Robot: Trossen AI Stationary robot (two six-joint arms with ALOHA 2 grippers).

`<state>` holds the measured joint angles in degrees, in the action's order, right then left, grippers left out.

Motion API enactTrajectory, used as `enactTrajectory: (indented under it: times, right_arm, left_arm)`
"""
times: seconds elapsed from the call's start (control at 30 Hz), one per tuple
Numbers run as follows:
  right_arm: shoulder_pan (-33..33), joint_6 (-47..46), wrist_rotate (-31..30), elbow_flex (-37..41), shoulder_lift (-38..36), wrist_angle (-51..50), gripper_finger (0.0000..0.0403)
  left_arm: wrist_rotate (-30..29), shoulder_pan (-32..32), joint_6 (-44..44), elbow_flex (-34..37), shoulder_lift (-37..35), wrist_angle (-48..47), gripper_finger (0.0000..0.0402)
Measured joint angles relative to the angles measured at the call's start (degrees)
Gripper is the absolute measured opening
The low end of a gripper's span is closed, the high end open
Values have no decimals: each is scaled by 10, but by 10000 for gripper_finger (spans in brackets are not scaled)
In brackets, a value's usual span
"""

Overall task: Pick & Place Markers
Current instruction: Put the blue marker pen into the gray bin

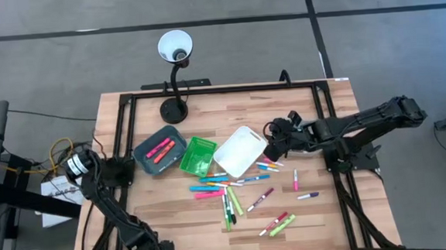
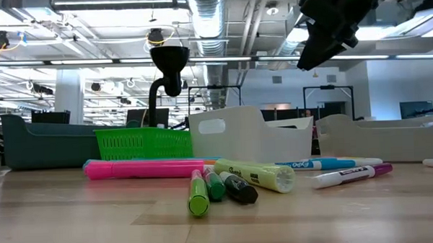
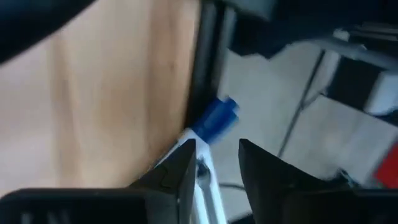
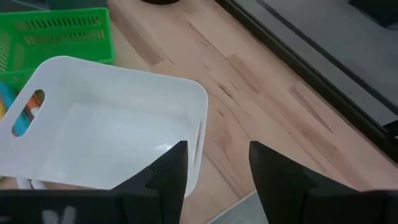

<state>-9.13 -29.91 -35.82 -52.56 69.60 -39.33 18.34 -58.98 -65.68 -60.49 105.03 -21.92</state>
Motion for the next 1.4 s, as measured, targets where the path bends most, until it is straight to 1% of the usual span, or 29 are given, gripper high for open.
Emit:
enactTrajectory:
  times: [0.13, 0.27, 0.37, 0.47, 0.5, 0.53, 0.6, 0.67, 0.73, 0.83, 0.97, 1.03, 1.17, 1.3, 1.4]
  right_arm:
    - [-1, 0, 2, 0, 0, 2, 157]
    - [0, 1, 3, 0, 0, 5, 154]
    - [0, 5, 10, 0, 0, 10, 152]
    - [0, 5, 13, 0, 0, 12, 153]
    - [1, 6, 13, 0, 0, 14, 153]
    - [2, 6, 13, 0, 0, 15, 153]
    - [3, 6, 13, 0, 0, 17, 153]
    - [8, 20, 13, 0, 0, 23, 152]
    - [10, 41, 14, 0, 0, 26, 150]
    - [14, 59, 15, 0, 0, 32, 146]
    - [17, 65, 15, 0, 0, 34, 142]
    - [19, 66, 15, 0, 0, 34, 141]
    - [22, 80, 15, 0, 0, 35, 139]
    - [22, 85, 15, 0, 0, 38, 138]
    - [22, 85, 15, 0, 0, 40, 139]
  left_arm:
    - [-70, -10, 2, 0, 2, -26, 125]
    - [-79, -24, 12, -2, 22, -27, 126]
    - [-97, -33, 61, -2, 27, -39, 124]
    - [-182, -34, 75, -2, 8, -76, 113]
    - [-214, -28, 75, 1, -5, -107, 109]
    - [-239, -16, 61, 5, -20, -146, 106]
    - [-269, 9, -23, 5, -48, -172, 102]
    - [-263, 24, -121, 1, -89, -209, 102]
    - [-228, 34, -163, 3, -112, -216, 106]
    - [-185, 53, -219, 3, -139, -213, 125]
    - [-102, 61, -335, 4, -143, -213, 158]
    - [-96, 53, -403, 3, -139, -204, 172]
    - [-112, 22, -509, 3, -112, -201, 186]
    - [-124, 1, -616, 3, -80, -179, 182]
    - [-109, -6, -647, 3, -57, -148, 175]
